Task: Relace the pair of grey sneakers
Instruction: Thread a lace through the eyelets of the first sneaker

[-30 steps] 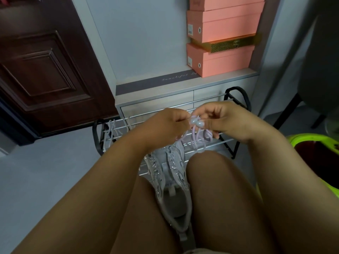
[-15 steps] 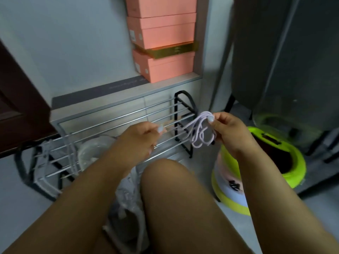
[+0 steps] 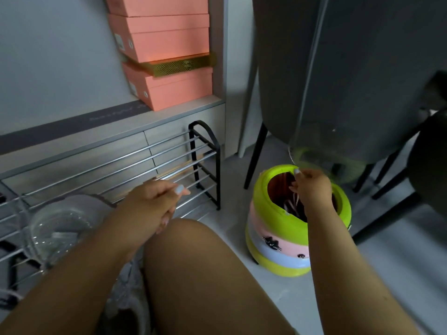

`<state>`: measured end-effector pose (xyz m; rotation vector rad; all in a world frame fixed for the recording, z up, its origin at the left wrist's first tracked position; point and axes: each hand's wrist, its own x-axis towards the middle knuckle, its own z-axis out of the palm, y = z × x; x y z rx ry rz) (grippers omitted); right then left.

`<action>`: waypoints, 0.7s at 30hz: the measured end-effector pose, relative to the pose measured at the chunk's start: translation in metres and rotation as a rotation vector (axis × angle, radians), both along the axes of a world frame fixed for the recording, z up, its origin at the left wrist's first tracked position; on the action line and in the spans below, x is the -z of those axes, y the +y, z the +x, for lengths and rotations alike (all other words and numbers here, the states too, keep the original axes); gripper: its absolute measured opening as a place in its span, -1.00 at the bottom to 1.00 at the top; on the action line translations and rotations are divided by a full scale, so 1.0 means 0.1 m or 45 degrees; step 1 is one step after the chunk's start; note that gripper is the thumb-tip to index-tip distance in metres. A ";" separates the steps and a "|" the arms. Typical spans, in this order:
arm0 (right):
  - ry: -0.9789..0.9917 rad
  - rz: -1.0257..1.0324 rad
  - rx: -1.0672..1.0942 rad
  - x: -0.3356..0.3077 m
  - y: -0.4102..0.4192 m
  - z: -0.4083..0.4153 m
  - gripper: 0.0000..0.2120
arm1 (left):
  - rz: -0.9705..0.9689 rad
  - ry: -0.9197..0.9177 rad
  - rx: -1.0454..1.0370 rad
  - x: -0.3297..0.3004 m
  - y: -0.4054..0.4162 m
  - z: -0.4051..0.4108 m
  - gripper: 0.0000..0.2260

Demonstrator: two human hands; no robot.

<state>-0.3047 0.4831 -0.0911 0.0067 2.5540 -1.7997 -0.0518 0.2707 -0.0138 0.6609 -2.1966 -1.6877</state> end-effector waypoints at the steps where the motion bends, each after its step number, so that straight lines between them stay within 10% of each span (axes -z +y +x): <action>1: -0.013 -0.027 -0.036 -0.01 -0.08 0.04 -0.79 | 0.009 0.002 -0.007 -0.01 -0.01 0.03 -0.82; 15: 0.067 -0.220 -1.058 -0.70 -1.61 1.49 -0.83 | -0.006 0.116 -0.424 -0.25 -0.34 0.83 -0.84; 21: 0.200 0.083 -1.508 -0.95 -1.69 2.15 -0.85 | -0.221 0.021 -0.637 -0.19 -0.53 1.40 -0.86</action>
